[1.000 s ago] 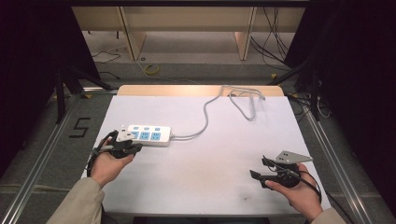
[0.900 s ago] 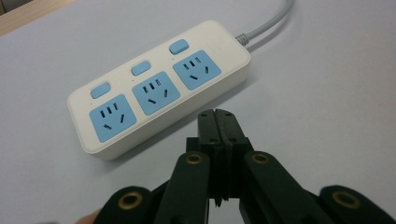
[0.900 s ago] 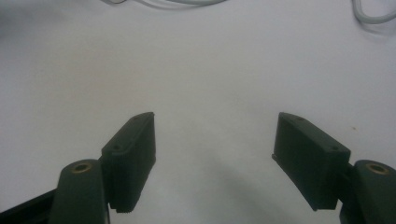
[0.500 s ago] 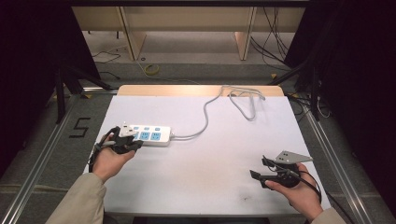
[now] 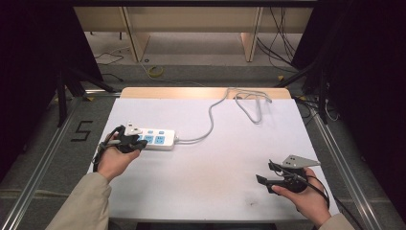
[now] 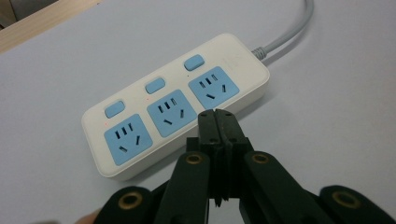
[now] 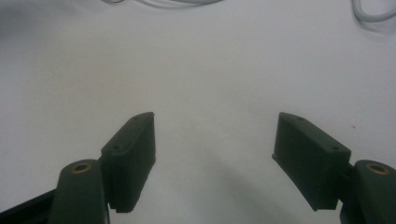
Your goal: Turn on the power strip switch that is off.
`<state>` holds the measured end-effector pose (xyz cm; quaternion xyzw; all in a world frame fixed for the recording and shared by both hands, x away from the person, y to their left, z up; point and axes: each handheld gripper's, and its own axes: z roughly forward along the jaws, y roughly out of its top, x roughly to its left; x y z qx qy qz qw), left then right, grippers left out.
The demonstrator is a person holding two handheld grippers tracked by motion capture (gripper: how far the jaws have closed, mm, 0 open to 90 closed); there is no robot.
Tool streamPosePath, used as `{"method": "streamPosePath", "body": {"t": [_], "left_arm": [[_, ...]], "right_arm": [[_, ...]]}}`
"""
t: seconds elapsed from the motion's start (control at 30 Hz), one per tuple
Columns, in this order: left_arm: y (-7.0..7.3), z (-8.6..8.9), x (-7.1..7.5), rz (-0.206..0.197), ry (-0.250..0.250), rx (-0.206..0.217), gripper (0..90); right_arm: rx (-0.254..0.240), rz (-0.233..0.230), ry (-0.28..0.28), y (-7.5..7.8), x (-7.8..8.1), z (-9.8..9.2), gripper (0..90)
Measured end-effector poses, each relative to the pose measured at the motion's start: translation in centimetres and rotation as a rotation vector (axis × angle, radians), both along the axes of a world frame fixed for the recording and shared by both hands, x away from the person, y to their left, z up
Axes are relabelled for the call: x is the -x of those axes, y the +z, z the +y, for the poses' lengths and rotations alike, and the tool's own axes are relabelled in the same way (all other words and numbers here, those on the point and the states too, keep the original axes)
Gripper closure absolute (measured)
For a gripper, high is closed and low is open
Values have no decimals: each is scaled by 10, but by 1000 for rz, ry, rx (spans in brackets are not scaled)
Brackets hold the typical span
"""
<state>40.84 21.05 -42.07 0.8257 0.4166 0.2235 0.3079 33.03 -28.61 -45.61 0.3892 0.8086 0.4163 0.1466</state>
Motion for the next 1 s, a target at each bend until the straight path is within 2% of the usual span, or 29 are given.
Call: {"method": "streamPosePath", "body": {"t": [1.0], "left_arm": [[4, -10, -21, 6, 7, -14, 898]], "right_arm": [[2, 5, -7, -1, 0, -1, 296]]}}
